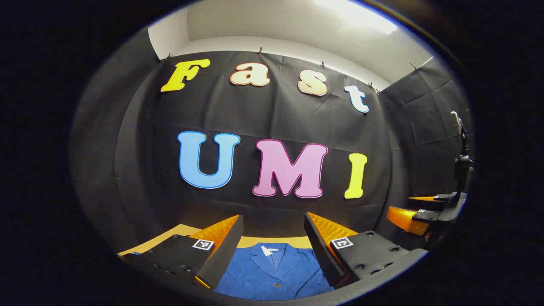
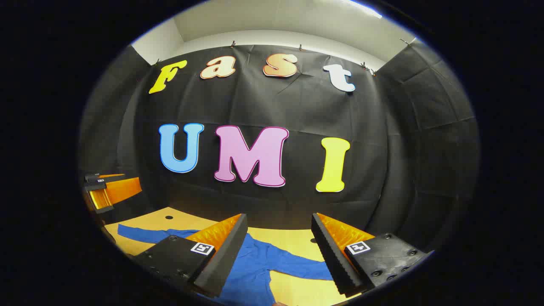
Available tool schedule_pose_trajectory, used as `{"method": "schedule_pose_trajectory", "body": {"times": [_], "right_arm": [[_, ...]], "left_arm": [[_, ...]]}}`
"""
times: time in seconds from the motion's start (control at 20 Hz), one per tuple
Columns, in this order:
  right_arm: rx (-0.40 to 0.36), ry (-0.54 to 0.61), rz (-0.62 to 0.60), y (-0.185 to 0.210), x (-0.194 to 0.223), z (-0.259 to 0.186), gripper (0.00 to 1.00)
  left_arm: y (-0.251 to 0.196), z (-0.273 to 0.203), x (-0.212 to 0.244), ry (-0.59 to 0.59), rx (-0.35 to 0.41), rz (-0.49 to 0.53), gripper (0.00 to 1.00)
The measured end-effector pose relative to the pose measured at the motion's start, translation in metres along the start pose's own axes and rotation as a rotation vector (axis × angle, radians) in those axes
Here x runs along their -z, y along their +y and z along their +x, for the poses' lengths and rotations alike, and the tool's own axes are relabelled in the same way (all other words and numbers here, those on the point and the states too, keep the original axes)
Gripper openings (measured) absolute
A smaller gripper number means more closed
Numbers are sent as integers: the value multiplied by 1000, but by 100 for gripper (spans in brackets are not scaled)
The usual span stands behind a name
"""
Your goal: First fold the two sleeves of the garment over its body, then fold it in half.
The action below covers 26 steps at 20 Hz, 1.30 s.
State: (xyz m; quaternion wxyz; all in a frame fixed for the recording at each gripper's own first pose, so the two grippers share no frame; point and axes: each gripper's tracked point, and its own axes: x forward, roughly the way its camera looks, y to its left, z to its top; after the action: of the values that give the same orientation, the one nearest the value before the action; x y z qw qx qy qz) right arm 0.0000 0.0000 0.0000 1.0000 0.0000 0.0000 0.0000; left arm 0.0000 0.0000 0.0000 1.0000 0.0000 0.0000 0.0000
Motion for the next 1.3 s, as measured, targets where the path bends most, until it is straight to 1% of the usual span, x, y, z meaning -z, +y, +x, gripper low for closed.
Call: {"method": "schedule_pose_trajectory", "body": {"times": [0.1, 0.15, 0.2, 0.25, 0.5, 0.6, 0.65, 0.7, 0.75, 1.1, 1.3], "right_arm": [[12, 6, 1, -5, 3, 4, 96], [14, 8, 3, -5, 3, 6, 100], [13, 9, 3, -4, 2, 8, 96], [8, 11, 2, -1, 3, 8, 96], [-50, 24, 5, 27, 8, 2, 96], [-85, 34, 12, 41, 9, 1, 96], [-97, 37, 14, 45, 11, 1, 100], [-101, 39, 13, 46, 11, 2, 85], [-103, 43, 12, 48, 12, 4, 96], [-110, 49, 19, 53, 13, 13, 96], [-103, 34, 0, 44, 13, 24, 96]], "left_arm": [[-3, 3, 1, 1, 5, 6, 82], [-4, 4, 0, -1, 6, 12, 82], [-4, 5, -2, -3, 5, 18, 82], [-4, 7, -3, -6, 6, 21, 82], [1, 11, -1, -5, 1, 20, 83], [4, 11, 1, -3, -3, 14, 82], [7, 12, 1, -3, -7, 16, 82], [10, 12, 1, -3, -11, 18, 82], [13, 12, 1, -5, -14, 19, 82], [26, 16, 4, 1, -38, 6, 82], [29, 18, 1, -6, -45, 5, 82]]}}
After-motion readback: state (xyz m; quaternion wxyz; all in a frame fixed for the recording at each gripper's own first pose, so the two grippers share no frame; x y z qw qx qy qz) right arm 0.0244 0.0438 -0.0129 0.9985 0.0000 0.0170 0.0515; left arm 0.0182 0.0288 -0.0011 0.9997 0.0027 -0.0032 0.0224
